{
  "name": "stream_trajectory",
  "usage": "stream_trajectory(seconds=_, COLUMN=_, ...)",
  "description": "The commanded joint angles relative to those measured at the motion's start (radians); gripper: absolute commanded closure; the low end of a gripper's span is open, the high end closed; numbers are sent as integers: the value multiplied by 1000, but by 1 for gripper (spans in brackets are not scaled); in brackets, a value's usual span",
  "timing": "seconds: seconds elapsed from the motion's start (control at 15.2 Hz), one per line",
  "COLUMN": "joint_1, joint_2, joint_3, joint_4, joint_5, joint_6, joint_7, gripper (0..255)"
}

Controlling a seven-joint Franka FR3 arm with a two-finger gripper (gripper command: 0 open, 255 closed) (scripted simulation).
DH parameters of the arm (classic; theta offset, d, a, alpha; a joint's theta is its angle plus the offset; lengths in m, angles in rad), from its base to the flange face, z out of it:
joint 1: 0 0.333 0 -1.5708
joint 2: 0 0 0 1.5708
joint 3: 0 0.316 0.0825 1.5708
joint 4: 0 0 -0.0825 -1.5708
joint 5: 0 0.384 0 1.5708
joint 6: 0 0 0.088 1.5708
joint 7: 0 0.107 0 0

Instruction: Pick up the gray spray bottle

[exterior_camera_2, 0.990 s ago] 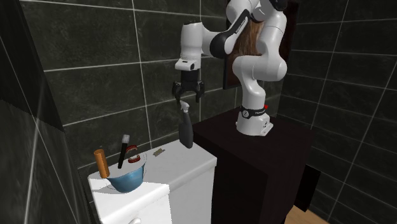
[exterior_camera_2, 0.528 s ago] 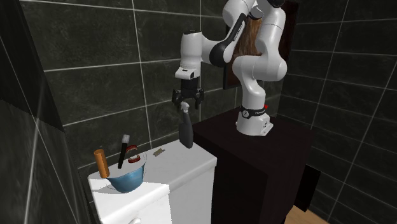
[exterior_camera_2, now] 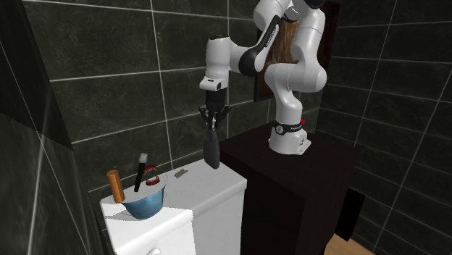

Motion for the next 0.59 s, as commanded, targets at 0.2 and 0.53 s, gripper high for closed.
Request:
stream_trajectory(seconds=0.2, joint_1=-2, joint_2=-28, joint_3=14, joint_4=12, joint_5=11, joint_6=-40, joint_7=-5, gripper=255)
stream_trajectory(seconds=0.53, joint_1=-7, joint_2=-102, joint_3=54, joint_4=41, joint_5=40, joint_6=-141, joint_7=-15, gripper=255)
